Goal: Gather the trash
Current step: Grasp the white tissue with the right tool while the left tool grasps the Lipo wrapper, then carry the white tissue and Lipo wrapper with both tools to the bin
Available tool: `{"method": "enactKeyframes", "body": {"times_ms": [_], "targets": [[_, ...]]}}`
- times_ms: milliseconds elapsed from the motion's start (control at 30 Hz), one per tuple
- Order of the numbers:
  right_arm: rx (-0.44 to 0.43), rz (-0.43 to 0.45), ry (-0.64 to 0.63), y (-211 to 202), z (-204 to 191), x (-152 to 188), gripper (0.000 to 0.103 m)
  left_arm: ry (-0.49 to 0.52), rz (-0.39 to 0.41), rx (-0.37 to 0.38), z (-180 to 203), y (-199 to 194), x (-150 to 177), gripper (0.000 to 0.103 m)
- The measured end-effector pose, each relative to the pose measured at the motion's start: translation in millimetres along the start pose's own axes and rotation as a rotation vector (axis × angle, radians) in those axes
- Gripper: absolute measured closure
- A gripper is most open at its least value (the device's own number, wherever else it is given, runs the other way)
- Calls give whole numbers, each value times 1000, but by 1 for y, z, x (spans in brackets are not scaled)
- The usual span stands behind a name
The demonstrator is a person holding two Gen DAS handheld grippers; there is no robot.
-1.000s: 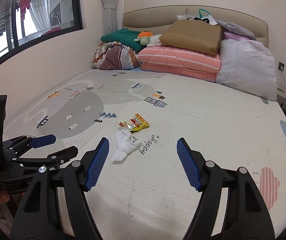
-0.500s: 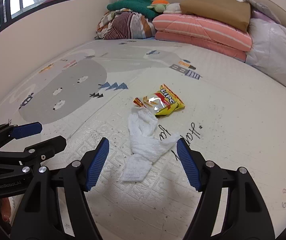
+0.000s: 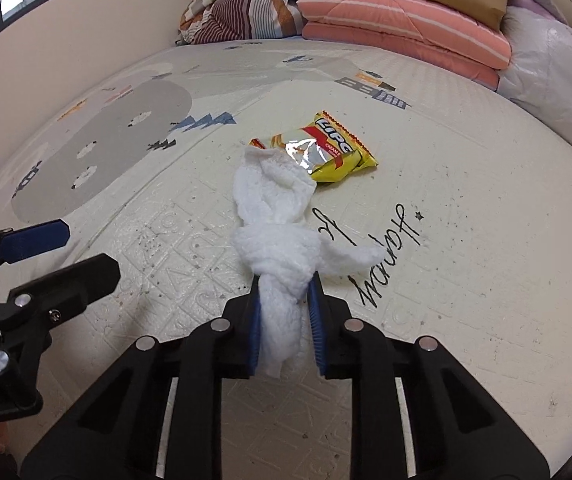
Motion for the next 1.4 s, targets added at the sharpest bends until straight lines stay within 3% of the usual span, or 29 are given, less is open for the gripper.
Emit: {"method": "enactKeyframes", "body": {"times_ms": [400,867,1000,1200,1400], "targets": [[81,109,31,-47,54,-24,84,66,33,35,47,7,-27,29],[74,96,60,0,111,-34,84,164,1,56,90,112,-67,29],[56,84,79,12,117,-29,84,209,22,50,96,121,-66,29],[46,87,97,13,118,-23,84,179,8,142,103,117,-62,55],[55,91,111,1,122,-16,84,205,9,153,116,106,-52,61]]}}
Point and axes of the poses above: each gripper's, at about its wrist camera, not at the fingertips, and y roughly the way its jaws point, z to its right, x to its underside, the point moved 4 cm from there along y, roughly the way its jaws point, and after that the axes turned 12 degrees about -y, right-handed, at the moved point
